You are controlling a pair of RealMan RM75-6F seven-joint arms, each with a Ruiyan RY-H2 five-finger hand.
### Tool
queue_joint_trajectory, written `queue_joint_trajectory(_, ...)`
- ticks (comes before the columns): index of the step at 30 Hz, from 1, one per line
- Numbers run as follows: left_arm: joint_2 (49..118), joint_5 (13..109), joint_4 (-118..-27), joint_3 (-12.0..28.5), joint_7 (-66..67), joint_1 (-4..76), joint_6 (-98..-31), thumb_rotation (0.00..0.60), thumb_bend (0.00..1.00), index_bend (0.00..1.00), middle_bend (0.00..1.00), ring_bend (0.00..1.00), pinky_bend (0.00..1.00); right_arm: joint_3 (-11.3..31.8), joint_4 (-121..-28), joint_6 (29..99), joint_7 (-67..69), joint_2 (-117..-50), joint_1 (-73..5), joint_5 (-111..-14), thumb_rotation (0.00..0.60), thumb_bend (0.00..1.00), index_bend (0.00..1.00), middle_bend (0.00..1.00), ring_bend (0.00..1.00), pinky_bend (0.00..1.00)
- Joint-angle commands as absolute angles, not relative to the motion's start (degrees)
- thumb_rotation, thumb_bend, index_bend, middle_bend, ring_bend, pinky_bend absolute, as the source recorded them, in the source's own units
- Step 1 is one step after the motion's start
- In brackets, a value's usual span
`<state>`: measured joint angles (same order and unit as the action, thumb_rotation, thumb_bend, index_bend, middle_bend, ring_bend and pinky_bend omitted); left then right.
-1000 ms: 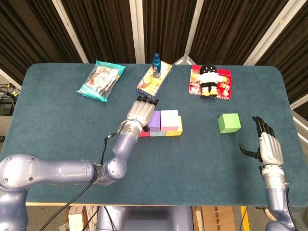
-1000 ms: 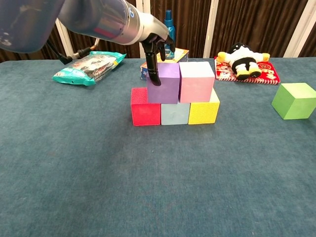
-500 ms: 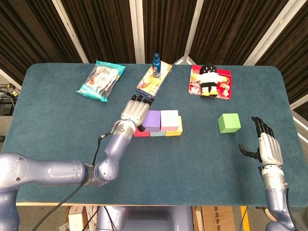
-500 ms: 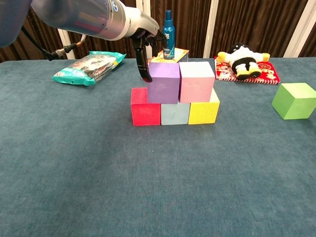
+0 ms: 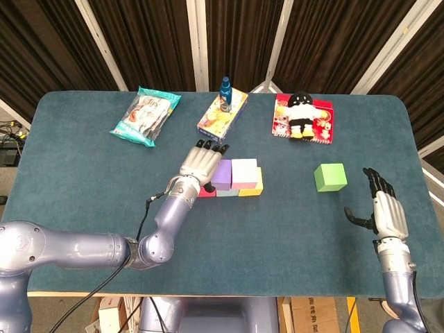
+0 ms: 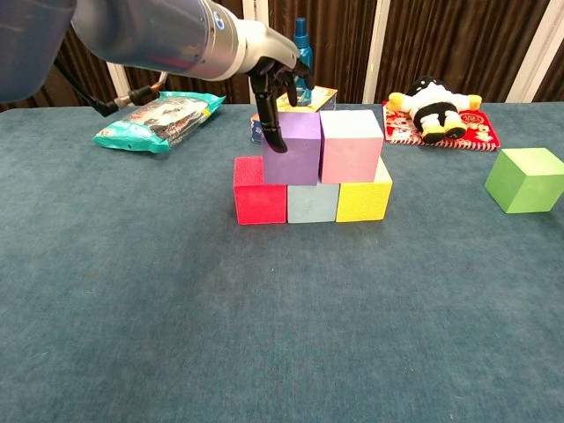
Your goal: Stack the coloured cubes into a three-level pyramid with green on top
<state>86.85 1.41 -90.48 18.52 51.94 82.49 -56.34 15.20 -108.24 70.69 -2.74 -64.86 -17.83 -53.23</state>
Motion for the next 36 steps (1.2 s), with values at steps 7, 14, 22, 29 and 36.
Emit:
queue_joint_trajectory(7, 83.77, 1.77, -93.91, 18.36, 50.93, 81.47, -56.55, 0.600, 0.13, 0.00, 0.07, 0.00, 0.05, 15.27, -108.19, 70.61, -2.49, -64.73, -17.82, -53.18, 0.600, 0.34, 0.00, 0.00, 0.00, 0.00)
queue_joint_trajectory(14, 79.94, 5.47, -96.97, 16.38, 49.43, 78.86, -58.17, 0.600, 0.13, 0.00, 0.07, 0.00, 0.05, 15.23, -108.71, 70.58, -2.64, -64.58, -17.87, -53.24, 0.600, 0.34, 0.00, 0.00, 0.00, 0.00)
queue_joint_trajectory(22, 79.94, 8.36, -94.90, 14.60, 48.59, 77.57, -58.80, 0.600, 0.13, 0.00, 0.07, 0.00, 0.05, 14.96, -109.00, 70.81, -2.96, -64.82, -17.84, -53.40, 0.600, 0.34, 0.00, 0.00, 0.00, 0.00)
queue_joint_trajectory(29, 82.35, 8.96, -91.99, 13.93, 48.67, 77.74, -58.47, 0.600, 0.14, 0.00, 0.07, 0.00, 0.05, 15.01, -108.78, 70.54, -2.84, -64.90, -17.93, -52.95, 0.600, 0.34, 0.00, 0.00, 0.00, 0.00)
queue_joint_trajectory(36, 85.12, 9.35, -89.86, 13.93, 49.11, 78.47, -57.79, 0.600, 0.17, 0.00, 0.07, 0.00, 0.05, 14.89, -108.54, 70.22, -2.82, -64.94, -18.00, -52.78, 0.600, 0.34, 0.00, 0.00, 0.00, 0.00)
